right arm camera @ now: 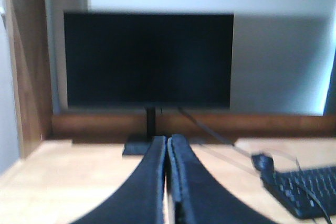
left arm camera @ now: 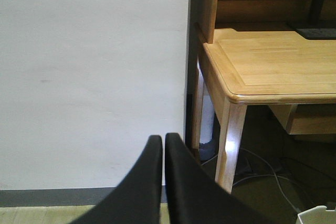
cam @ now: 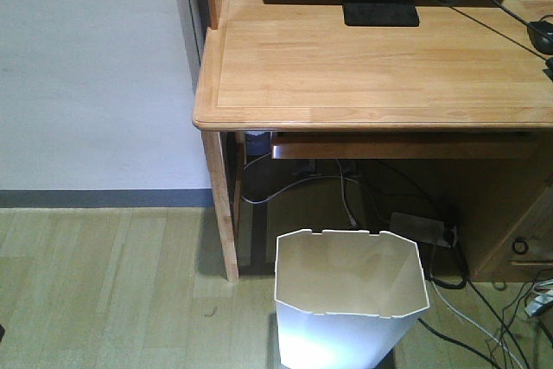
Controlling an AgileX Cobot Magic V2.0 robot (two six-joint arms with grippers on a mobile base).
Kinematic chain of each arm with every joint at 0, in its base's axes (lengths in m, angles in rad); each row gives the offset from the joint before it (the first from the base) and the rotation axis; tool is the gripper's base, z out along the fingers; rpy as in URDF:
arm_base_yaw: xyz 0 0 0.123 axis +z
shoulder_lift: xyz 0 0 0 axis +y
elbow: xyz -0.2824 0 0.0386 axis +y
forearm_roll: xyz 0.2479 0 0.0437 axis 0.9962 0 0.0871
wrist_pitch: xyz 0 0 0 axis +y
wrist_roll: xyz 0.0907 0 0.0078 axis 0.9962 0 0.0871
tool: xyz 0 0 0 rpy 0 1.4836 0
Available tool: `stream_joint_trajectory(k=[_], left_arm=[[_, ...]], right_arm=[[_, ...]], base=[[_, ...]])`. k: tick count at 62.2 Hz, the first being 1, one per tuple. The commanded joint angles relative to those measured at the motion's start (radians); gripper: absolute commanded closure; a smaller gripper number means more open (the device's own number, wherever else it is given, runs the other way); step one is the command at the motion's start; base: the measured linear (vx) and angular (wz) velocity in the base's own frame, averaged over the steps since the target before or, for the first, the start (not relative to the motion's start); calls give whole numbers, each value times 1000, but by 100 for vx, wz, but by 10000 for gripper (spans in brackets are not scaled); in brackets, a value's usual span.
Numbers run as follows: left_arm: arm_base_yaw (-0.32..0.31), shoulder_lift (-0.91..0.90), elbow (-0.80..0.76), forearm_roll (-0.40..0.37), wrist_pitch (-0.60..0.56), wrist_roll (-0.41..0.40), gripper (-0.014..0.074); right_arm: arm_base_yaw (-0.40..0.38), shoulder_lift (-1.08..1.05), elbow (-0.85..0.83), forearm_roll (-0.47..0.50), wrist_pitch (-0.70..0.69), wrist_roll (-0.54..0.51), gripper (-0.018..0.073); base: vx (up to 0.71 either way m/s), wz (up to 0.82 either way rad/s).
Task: Move trash bin to bedside with robot
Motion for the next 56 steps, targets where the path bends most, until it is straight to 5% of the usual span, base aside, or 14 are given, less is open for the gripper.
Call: stream_joint_trajectory(k=[1, 15, 41, 56], left_arm=[[-6, -13, 19, -2, -69, -4, 602], [-6, -13, 19, -2, -69, -4, 602], [-6, -13, 19, -2, -69, -4, 602], [-6, -13, 19, -2, -69, -4, 602]], right_arm=[[0, 105, -120, -8, 23, 0, 568], [0, 248, -267, 15, 174, -2, 568], [0, 315, -272, 10, 192, -1, 557], [0, 353, -272, 10, 218, -1, 438]], base=[[0, 0], [0, 0], [0, 0], [0, 0]])
